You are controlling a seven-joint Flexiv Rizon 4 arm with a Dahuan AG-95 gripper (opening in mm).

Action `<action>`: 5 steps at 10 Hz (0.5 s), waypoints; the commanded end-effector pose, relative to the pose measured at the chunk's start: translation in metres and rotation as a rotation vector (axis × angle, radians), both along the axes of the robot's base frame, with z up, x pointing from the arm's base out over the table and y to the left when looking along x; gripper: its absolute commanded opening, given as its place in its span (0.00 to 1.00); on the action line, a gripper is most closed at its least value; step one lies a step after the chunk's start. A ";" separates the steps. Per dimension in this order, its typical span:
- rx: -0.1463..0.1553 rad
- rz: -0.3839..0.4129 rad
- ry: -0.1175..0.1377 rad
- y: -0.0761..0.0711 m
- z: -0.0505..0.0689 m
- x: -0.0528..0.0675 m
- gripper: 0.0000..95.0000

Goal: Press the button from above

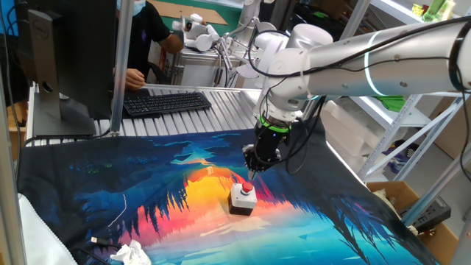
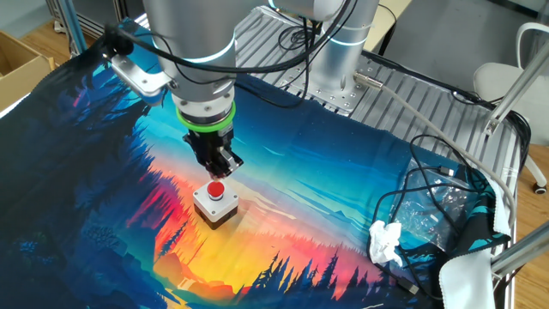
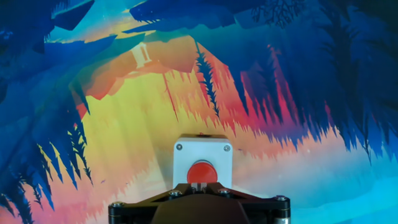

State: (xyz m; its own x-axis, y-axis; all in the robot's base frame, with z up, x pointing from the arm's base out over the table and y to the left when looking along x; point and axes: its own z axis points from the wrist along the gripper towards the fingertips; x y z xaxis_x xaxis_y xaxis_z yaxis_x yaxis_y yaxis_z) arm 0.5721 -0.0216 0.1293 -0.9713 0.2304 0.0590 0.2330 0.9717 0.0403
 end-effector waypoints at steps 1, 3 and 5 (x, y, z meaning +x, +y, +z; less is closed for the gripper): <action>0.000 -0.001 -0.001 -0.001 -0.003 0.001 0.00; 0.003 0.000 -0.001 -0.001 -0.005 0.003 0.00; 0.005 -0.001 -0.003 -0.001 -0.009 0.005 0.00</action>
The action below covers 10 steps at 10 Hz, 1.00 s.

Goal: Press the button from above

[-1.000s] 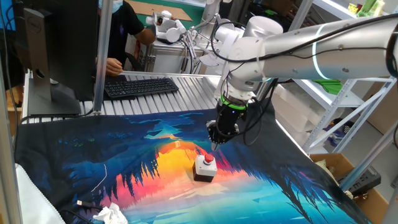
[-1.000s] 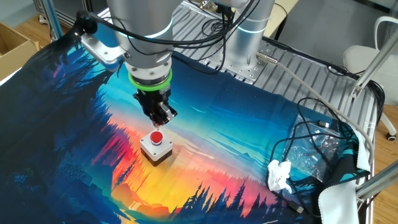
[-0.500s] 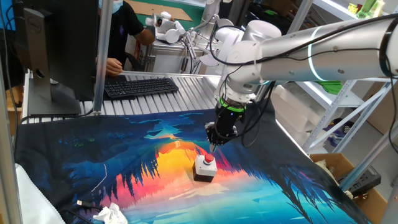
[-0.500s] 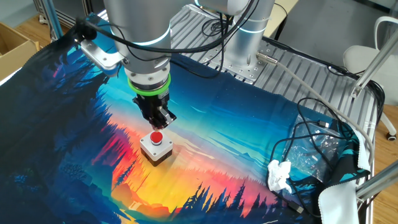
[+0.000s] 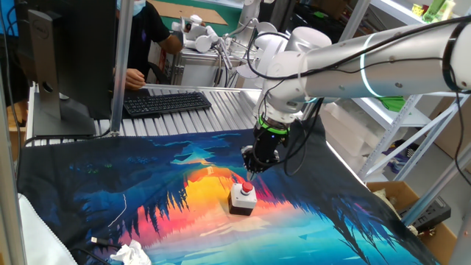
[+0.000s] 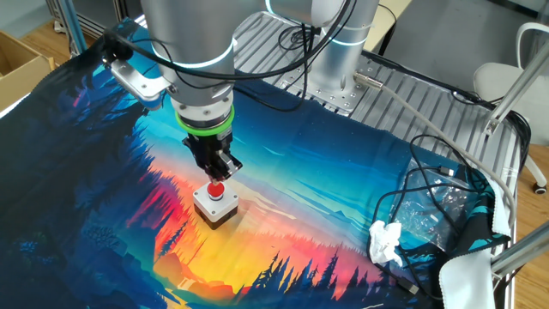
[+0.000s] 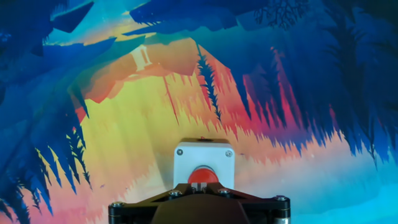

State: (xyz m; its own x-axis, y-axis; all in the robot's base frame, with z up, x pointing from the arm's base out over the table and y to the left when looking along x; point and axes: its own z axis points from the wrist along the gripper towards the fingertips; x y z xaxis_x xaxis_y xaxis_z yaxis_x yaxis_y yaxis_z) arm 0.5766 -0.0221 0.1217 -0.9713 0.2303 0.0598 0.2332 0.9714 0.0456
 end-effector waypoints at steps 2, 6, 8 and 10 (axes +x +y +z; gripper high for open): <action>0.010 -0.002 -0.004 0.000 -0.005 0.002 0.00; 0.015 -0.004 -0.010 0.001 -0.012 0.003 0.00; 0.017 -0.003 -0.011 0.001 -0.014 0.003 0.00; 0.018 -0.004 -0.012 0.001 -0.016 0.004 0.00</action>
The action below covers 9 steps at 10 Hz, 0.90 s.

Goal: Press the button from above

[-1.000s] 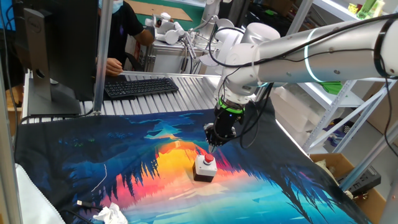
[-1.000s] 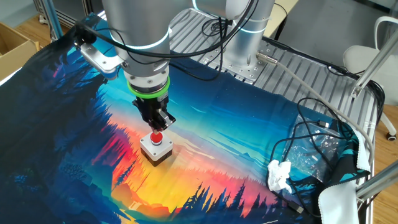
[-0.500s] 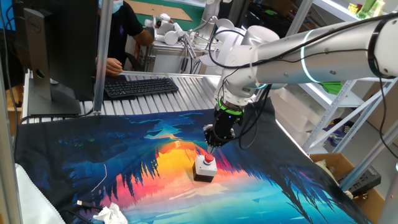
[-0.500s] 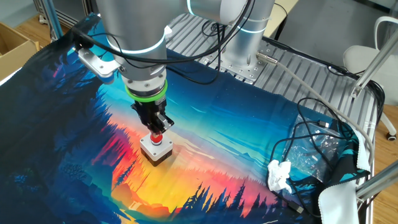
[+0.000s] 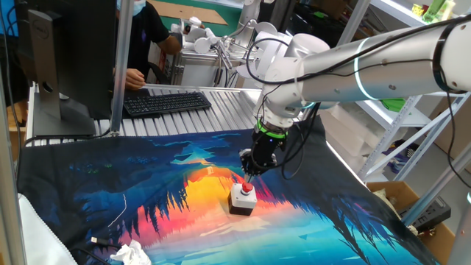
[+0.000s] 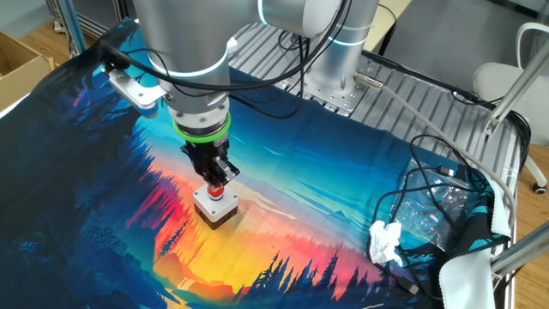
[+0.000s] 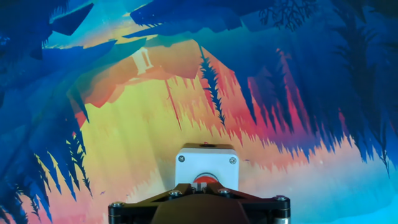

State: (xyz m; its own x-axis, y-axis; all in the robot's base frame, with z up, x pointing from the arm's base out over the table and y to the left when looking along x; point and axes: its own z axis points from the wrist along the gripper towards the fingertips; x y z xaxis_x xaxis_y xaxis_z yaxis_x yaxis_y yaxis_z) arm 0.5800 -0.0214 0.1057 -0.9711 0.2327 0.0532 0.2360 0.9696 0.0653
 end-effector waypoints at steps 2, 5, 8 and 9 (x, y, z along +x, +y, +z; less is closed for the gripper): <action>0.003 0.000 -0.001 0.000 -0.003 0.000 0.00; 0.003 -0.001 -0.003 0.000 -0.007 0.000 0.00; 0.003 0.001 -0.010 0.001 -0.012 0.001 0.00; 0.004 0.003 -0.008 0.001 -0.012 0.001 0.00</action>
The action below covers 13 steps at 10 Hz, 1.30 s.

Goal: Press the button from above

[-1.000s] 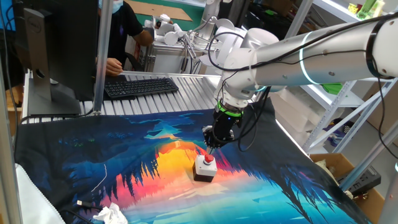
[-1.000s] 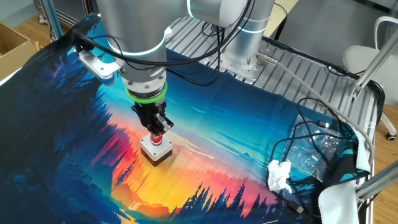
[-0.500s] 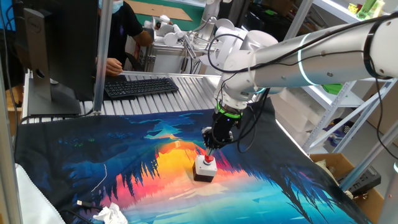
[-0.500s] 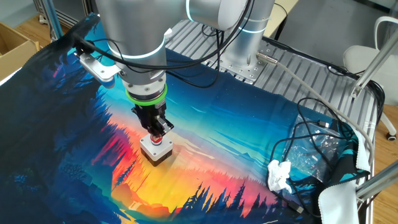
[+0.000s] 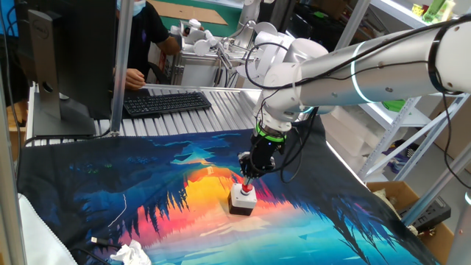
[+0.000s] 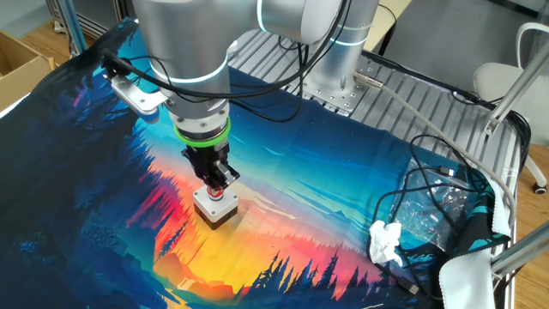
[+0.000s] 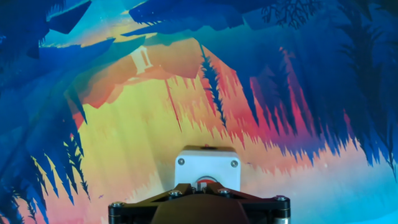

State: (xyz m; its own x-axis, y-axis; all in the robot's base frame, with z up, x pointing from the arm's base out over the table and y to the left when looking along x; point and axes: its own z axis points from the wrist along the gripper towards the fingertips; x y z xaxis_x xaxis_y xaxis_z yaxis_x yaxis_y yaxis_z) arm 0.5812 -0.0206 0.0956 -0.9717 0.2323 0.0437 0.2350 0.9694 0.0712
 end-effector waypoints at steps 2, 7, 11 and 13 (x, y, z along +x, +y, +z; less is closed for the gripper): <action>0.000 0.004 0.005 0.000 -0.002 0.000 0.00; -0.004 0.003 -0.015 0.001 -0.018 -0.001 0.00; -0.002 0.000 -0.012 0.001 -0.015 -0.001 0.00; -0.004 0.004 0.023 -0.001 0.004 0.000 0.00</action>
State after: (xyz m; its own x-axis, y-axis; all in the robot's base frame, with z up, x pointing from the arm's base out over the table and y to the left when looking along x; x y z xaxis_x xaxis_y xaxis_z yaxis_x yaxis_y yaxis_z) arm 0.5818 -0.0211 0.0957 -0.9714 0.2294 0.0618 0.2331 0.9705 0.0622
